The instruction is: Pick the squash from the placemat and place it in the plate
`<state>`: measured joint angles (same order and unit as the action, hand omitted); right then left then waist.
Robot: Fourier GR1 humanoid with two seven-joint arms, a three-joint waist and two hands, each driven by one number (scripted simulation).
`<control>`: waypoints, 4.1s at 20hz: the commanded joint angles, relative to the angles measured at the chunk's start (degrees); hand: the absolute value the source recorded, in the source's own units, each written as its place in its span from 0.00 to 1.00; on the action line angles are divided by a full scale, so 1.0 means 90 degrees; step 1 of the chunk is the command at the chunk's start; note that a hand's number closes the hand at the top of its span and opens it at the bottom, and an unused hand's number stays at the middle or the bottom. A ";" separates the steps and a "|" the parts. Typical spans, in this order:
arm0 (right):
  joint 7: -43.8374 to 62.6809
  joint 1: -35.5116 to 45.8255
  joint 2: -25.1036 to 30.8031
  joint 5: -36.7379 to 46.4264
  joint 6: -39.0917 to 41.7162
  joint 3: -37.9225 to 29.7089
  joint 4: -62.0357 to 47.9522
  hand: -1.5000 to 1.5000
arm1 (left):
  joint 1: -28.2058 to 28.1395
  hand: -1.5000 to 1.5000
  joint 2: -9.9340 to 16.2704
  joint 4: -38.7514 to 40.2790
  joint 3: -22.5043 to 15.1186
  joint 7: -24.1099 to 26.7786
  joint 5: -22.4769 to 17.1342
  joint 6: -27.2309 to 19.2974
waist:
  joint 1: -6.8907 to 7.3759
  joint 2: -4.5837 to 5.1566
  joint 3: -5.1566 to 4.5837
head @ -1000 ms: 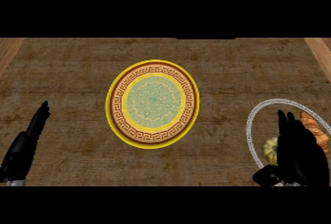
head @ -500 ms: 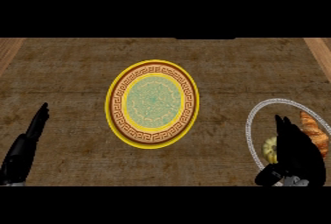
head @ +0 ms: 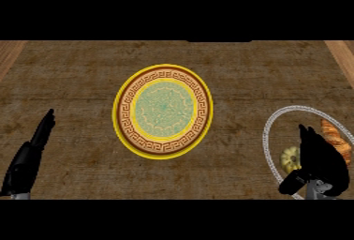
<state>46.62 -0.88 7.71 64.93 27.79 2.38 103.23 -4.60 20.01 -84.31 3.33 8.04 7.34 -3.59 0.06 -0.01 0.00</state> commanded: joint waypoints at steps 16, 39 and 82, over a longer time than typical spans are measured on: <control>-0.0680 -0.0171 0.0048 0.0260 -0.0739 0.0159 -0.0224 1.00 | 0.0006 0.50 -0.0355 -0.0062 0.0595 0.0064 0.0414 0.0457 | -0.0007 -0.0003 -0.0001; -0.8267 0.4910 0.1996 -0.2533 -0.2173 -0.1554 -0.4767 1.00 | 0.0135 0.50 -0.0489 -0.0147 0.0248 -0.0147 0.0559 0.0367 | 0.0130 0.0019 0.0005; -0.4727 0.6847 -0.0856 -0.5677 -0.3385 0.2867 -0.7118 0.00 | 0.0401 0.50 -0.0545 -0.0094 0.0558 -0.0191 0.0569 0.0719 | 0.0292 0.0051 -0.0002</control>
<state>4.30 58.94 0.03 19.38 1.00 24.66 43.96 -1.31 14.77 -84.40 7.63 7.32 13.29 2.01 2.65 0.44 -0.03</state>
